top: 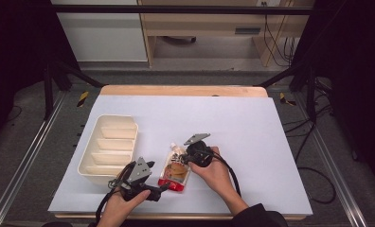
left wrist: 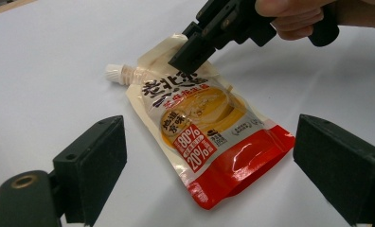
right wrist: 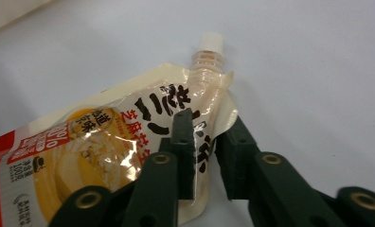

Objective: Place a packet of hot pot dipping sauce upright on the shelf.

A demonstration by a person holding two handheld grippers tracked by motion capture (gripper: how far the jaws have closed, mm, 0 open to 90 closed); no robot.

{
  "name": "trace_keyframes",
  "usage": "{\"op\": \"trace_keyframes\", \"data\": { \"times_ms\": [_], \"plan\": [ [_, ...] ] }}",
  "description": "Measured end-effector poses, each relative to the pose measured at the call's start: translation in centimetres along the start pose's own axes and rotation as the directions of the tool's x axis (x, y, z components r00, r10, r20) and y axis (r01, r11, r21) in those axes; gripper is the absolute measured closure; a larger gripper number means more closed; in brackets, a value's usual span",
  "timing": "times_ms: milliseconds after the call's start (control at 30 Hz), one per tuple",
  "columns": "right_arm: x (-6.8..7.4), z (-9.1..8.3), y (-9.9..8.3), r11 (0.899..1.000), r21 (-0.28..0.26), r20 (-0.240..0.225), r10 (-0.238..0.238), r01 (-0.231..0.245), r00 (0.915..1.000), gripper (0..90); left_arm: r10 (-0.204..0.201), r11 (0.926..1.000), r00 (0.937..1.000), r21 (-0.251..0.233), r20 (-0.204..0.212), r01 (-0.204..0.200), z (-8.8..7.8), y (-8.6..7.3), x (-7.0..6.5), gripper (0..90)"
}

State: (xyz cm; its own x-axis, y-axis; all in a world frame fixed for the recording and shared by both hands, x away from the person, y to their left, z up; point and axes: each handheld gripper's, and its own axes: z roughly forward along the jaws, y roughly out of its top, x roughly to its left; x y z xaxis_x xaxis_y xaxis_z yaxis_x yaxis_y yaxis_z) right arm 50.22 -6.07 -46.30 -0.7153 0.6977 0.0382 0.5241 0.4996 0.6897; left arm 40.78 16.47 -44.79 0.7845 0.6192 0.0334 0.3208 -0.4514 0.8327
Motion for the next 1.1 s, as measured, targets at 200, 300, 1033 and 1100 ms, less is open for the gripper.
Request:
{"op": "trace_keyframes", "data": {
  "times_ms": [200,300,1033,1100],
  "plan": [
    [-0.3,-0.6,0.2,0.999,-0.041,0.005,-0.014,0.014,0.9999,89.3,0.003,1.0000,1.0000,-0.001,0.002,-0.003,-0.1,0.0,-0.1,10.4],
    [-0.3,-1.3,0.3,0.997,-0.075,0.004,-0.002,0.002,1.0000,89.8,0.008,1.0000,1.0000,0.000,0.001,-0.008,-0.1,0.1,-0.1,10.4],
    [-2.9,-9.6,1.3,0.947,-0.319,0.051,-0.010,0.026,0.9986,90.0,-0.006,1.0000,0.9999,-0.006,0.014,0.006,-0.1,0.1,0.0,10.6],
    [-2.6,-10.0,1.4,0.945,-0.323,0.060,-0.033,0.051,0.9977,90.0,0.013,0.9999,0.9999,-0.003,0.008,-0.013,-0.2,0.3,0.0,10.6]
  ]
}}
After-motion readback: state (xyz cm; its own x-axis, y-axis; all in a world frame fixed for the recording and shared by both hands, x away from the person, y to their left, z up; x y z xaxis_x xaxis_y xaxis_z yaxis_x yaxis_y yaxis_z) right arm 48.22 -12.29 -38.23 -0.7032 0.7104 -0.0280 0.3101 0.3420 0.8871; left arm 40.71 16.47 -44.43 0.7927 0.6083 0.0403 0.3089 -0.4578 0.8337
